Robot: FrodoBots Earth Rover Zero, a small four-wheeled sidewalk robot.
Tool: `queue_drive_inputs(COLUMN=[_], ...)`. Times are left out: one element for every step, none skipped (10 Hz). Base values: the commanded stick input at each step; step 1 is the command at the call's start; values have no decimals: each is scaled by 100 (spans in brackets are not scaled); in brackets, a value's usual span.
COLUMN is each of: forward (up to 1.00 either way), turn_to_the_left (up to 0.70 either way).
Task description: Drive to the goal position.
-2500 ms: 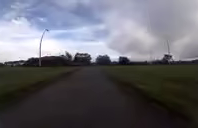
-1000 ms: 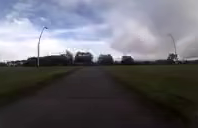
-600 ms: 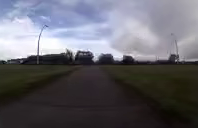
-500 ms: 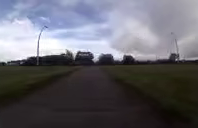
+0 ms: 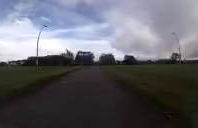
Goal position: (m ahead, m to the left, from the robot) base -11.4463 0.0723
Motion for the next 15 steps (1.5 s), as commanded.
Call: queue_drive_inputs(forward=[100,100,100,100,100,100,100,100,100,100,100,100,100,100,100], turn_to_the_left=[0,0,0,0,0,0,0,0,0,0,0,0,0,0,0])
